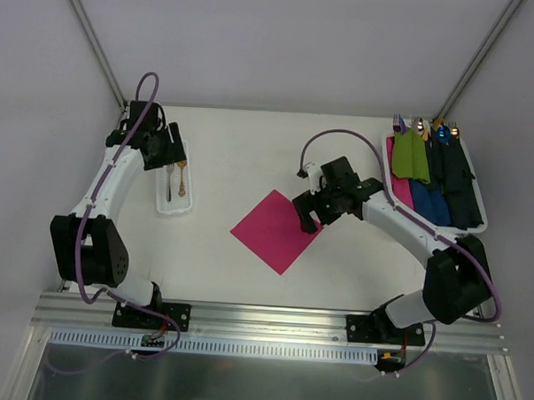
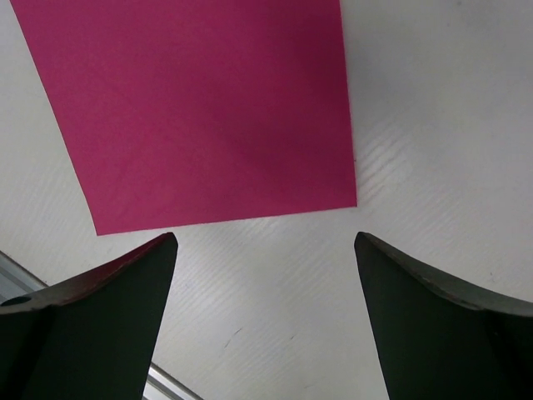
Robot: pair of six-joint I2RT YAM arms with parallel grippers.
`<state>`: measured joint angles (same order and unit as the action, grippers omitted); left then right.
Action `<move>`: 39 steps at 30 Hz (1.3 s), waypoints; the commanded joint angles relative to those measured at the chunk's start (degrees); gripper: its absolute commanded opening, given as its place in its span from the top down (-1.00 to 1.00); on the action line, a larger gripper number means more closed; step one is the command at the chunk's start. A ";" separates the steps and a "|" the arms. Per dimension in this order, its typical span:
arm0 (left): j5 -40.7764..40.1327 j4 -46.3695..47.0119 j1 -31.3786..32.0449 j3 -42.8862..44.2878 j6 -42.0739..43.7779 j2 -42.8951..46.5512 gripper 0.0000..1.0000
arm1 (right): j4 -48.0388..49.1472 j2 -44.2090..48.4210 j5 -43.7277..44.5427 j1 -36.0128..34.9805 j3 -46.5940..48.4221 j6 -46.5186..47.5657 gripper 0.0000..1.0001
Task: Place the utensils on the paper napkin and roll it up
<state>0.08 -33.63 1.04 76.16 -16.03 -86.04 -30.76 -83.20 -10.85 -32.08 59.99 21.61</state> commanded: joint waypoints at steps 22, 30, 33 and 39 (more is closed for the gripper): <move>0.89 -1.88 -0.07 1.27 -4.44 -1.41 -0.50 | 9.41 -22.44 19.55 -14.07 10.77 -11.67 -0.74; 0.28 -1.88 -0.07 0.04 -4.27 -0.36 -0.54 | 4.94 -28.85 19.20 -14.15 15.51 -20.63 -0.65; 0.28 -1.79 -0.07 -0.05 -4.18 -0.27 -0.55 | 2.83 -30.09 19.47 -14.07 17.52 -24.32 -0.65; 0.28 -1.79 -0.07 0.57 -3.66 -1.06 -0.56 | 1.85 -29.83 16.74 -14.15 18.94 -24.95 -0.65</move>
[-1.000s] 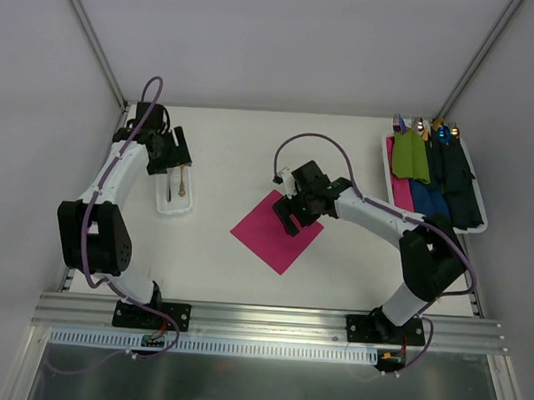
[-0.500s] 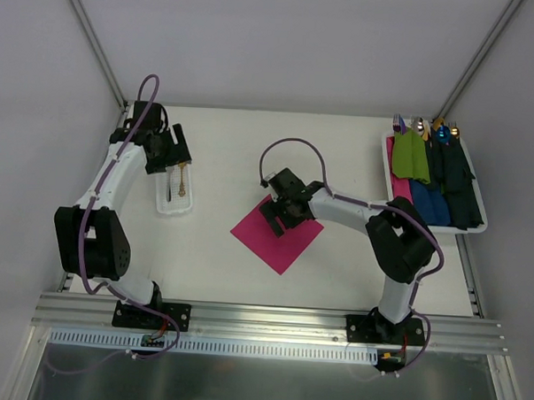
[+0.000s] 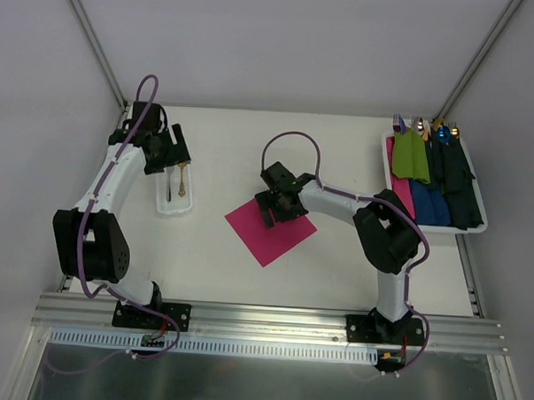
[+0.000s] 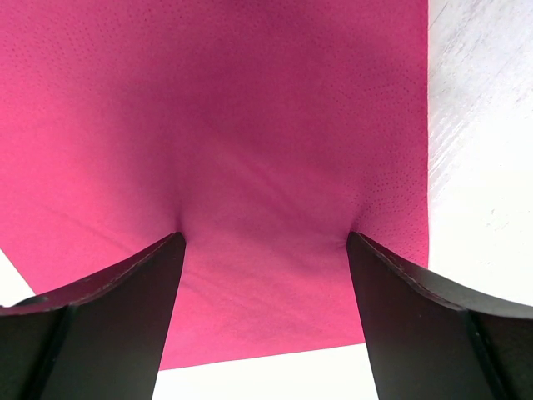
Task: Place the utensils on the paper napkin and roll it up
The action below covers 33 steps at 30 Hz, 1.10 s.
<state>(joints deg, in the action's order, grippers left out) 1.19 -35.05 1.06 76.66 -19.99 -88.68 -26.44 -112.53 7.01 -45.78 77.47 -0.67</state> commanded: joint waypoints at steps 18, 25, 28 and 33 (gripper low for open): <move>-3.03 -0.55 -0.09 8.06 7.33 -10.96 -0.03 | -7.05 20.06 -9.20 0.08 6.56 15.42 -0.98; -5.15 -0.81 -0.09 11.84 8.56 -20.12 0.39 | -9.51 25.16 -18.33 3.49 -0.30 18.94 -0.98; -5.67 -0.72 -0.09 12.89 8.65 -22.84 0.46 | -9.77 26.92 -20.80 4.73 -2.85 19.39 -0.98; -6.55 -0.81 -0.18 14.74 8.91 -26.53 0.50 | -10.39 27.89 -21.42 5.44 -4.00 19.83 -0.98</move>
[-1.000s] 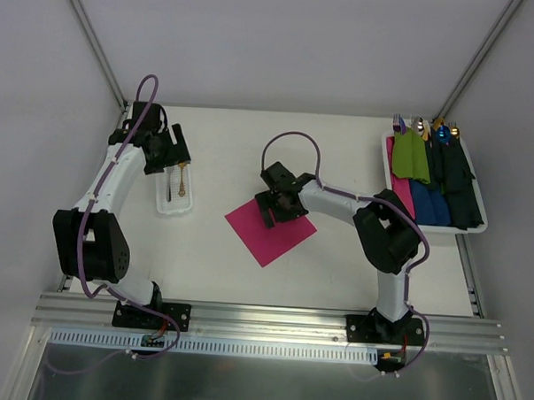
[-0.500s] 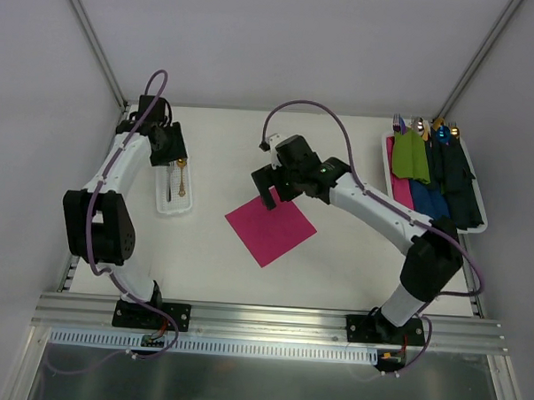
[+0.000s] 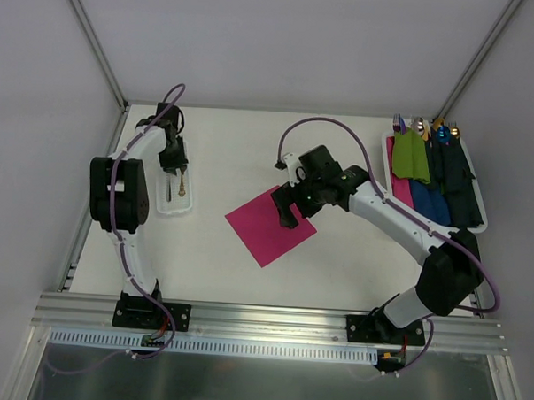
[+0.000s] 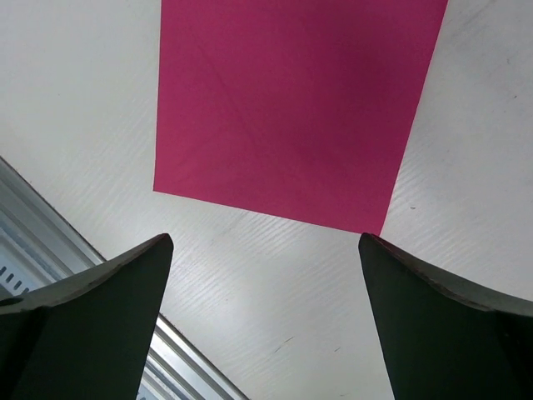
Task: Place the utensils on the paper napkin and roll it up
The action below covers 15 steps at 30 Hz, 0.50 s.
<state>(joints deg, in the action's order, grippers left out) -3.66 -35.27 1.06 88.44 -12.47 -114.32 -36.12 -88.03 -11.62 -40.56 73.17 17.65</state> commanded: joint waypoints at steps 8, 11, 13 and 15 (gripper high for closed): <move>-2.40 -0.51 -0.71 4.28 1.31 -4.15 0.62 | -0.97 2.78 -3.94 0.83 0.57 0.90 -0.98; -2.67 -0.42 -0.71 3.84 0.61 -3.80 0.63 | -0.97 2.60 -4.20 1.00 0.31 0.98 -0.98; -2.84 -0.42 -0.80 3.58 0.60 -2.93 0.63 | -0.97 2.42 -4.29 1.27 0.22 0.98 -0.98; -4.41 -0.42 -0.80 2.88 0.61 -1.62 0.63 | -0.97 2.16 -4.82 1.36 0.05 0.81 -0.98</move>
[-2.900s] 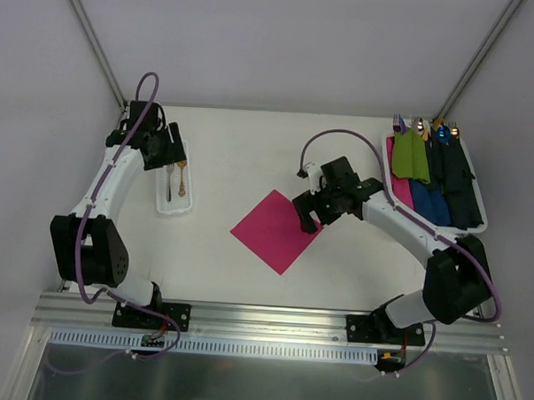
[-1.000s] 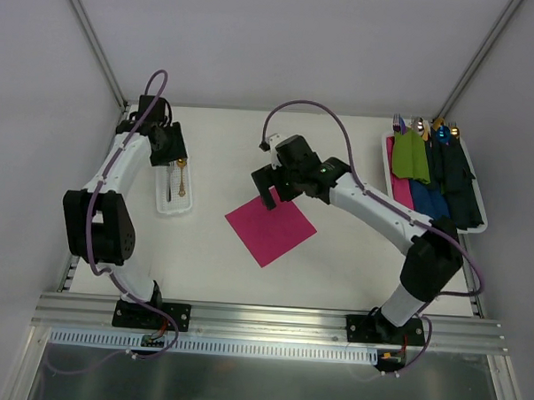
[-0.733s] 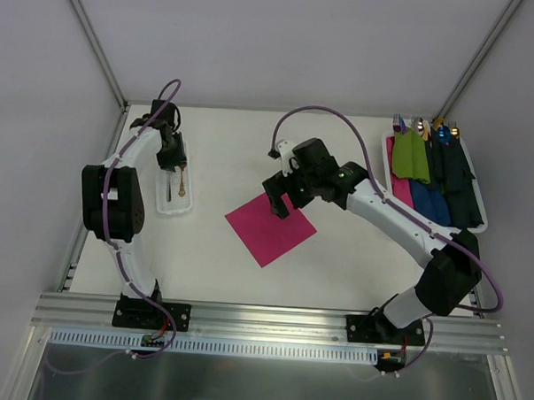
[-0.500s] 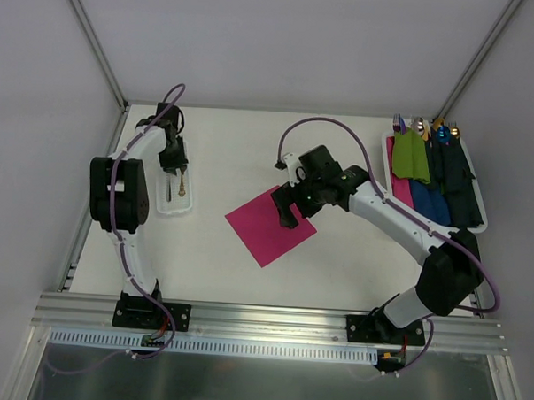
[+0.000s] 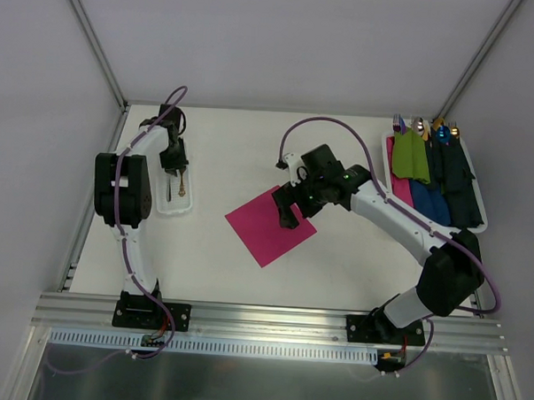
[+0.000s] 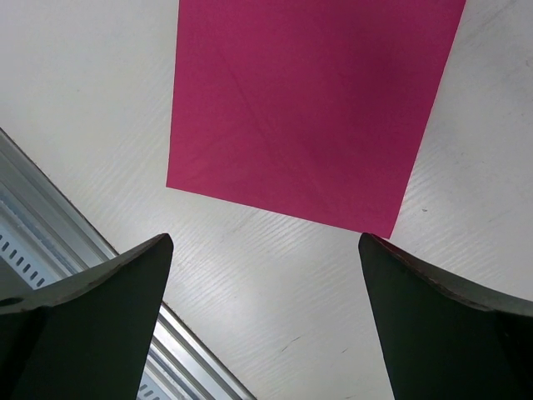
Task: Place the utensils on the paper napkin and roll it up
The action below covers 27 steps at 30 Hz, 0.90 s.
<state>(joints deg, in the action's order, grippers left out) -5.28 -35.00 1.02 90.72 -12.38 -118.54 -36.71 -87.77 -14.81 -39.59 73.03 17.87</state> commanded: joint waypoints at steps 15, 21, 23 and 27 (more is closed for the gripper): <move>1.75 -0.42 -0.66 0.25 0.52 4.29 0.57 | -0.47 0.75 -2.24 0.39 -0.70 0.41 -0.98; 2.55 -0.24 -0.66 1.48 0.60 2.36 0.55 | -0.29 0.58 -2.59 0.48 -0.96 0.59 -0.98; 2.73 -0.07 -0.66 1.65 0.60 1.82 0.55 | -0.29 0.58 -2.94 0.66 -1.05 0.68 -0.98; 2.03 0.29 -0.67 1.83 0.69 -0.19 0.55 | -0.38 0.40 -2.95 0.92 -0.96 0.94 -0.98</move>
<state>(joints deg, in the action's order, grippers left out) -3.49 -34.85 1.02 90.52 -12.38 -117.23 -36.77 -87.79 -16.45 -39.13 72.29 17.91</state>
